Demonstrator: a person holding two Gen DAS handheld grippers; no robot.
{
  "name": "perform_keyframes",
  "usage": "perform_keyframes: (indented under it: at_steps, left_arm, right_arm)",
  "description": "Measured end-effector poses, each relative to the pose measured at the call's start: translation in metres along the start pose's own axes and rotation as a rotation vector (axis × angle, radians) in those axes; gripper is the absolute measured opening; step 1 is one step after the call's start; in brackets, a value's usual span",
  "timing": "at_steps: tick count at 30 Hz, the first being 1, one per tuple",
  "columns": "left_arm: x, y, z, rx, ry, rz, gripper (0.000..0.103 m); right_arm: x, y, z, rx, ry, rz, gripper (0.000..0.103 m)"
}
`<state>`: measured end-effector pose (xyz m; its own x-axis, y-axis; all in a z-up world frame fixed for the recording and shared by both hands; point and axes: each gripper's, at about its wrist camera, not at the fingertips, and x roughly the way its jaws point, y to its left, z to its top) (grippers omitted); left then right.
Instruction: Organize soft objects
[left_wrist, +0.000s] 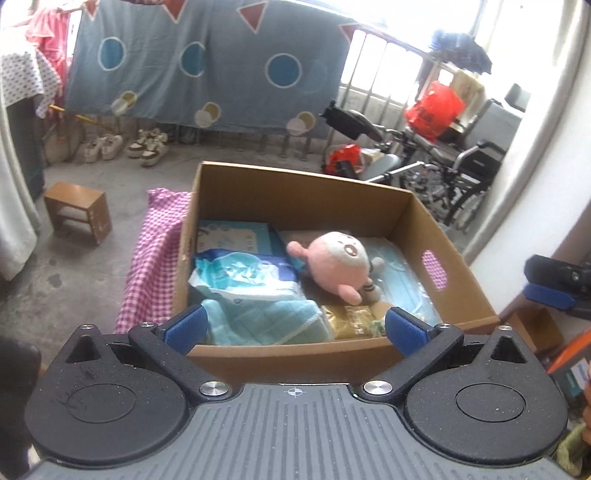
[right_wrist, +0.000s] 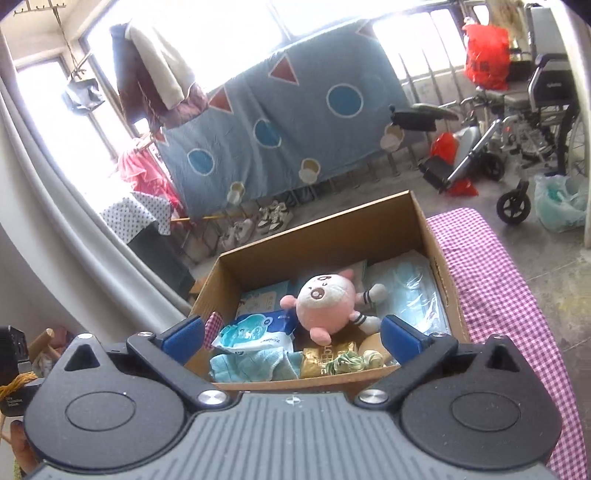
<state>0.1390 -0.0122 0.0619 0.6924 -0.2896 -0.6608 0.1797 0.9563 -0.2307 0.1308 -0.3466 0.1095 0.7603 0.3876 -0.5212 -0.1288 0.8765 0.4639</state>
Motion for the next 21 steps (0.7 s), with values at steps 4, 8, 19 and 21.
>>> perform_keyframes:
  at_steps: [4,8,19,21]
  left_arm:
    - [0.004,-0.007,-0.006,0.005,0.017,0.142,0.103]
    - [0.012,-0.019,-0.011,0.068,0.020,0.254,0.103]
    - [0.017,-0.036,-0.014,0.120,0.028,0.259,0.103]
    - [0.014,-0.039,-0.015,0.124,0.015,0.268,0.103]
  right_arm:
    - [-0.004,0.017,-0.020,-0.034,-0.071,-0.117,0.103]
    - [0.005,0.030,-0.035,-0.124,-0.074,-0.276,0.103]
    - [0.030,0.065,-0.048,-0.306,-0.077,-0.408,0.103]
    - [0.036,0.066,-0.050,-0.315,-0.056,-0.410,0.103]
